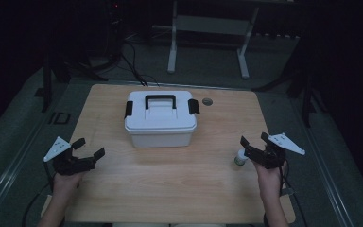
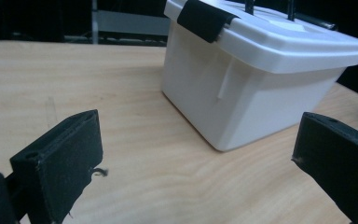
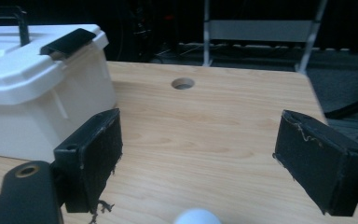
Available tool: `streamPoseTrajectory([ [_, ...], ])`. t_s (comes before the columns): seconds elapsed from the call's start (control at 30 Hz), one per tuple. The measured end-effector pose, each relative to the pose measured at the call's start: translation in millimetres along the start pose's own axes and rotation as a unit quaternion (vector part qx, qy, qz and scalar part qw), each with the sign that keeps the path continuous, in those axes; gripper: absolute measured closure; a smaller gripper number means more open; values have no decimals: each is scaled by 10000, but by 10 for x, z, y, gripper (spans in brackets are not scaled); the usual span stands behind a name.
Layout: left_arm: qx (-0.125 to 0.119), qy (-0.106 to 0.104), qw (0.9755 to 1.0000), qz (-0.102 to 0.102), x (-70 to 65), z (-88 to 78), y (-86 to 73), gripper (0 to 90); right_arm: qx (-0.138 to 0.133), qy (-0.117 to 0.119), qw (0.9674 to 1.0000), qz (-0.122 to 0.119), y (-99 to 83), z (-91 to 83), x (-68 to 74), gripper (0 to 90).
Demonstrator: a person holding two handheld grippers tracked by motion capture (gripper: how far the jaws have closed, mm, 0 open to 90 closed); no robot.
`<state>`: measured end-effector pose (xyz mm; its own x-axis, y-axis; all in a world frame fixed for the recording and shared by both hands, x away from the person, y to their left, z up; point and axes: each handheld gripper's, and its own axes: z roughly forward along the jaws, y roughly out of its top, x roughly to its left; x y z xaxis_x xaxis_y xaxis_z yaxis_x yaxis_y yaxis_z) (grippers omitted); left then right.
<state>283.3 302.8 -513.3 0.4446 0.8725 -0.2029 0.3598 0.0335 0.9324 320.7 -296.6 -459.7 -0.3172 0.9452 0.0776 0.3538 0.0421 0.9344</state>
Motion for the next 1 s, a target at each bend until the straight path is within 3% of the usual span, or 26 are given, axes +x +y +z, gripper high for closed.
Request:
streamPoseTrajectory([
  [0.3,50,2,9996,293,-18,265,172,12,75,305,9995,-65,120,296,243,225],
  [0.33,27,2,9994,343,-24,293,182,53,72,419,9991,-83,127,365,301,251],
  [0.4,12,12,9994,345,-31,354,199,56,75,404,9990,-147,128,396,335,255],
  [0.43,60,-49,9993,374,-26,423,211,56,108,491,9985,-222,134,462,407,324],
  [0.47,60,-49,9993,374,-26,423,211,63,135,542,9981,-267,136,492,446,334],
  [0.53,87,2,9989,452,-25,486,208,142,164,579,9975,-369,139,562,528,357],
  [0.73,200,-41,9989,416,27,661,147,249,292,702,9959,-484,122,765,686,494],
  [0.77,274,-34,9989,383,51,704,115,364,370,721,9952,-552,104,846,740,579],
  [0.83,325,-64,9989,341,66,726,101,445,448,693,9943,-674,72,930,792,692],
  [0.93,465,-20,9986,231,107,802,56,560,606,711,9935,-647,9,1053,845,797],
  [0.97,541,-21,9983,199,121,831,40,560,606,711,9935,-647,9,1053,845,797],
  [1.0,604,29,9980,204,128,862,24,619,656,708,9931,-666,-13,1091,863,819],
])
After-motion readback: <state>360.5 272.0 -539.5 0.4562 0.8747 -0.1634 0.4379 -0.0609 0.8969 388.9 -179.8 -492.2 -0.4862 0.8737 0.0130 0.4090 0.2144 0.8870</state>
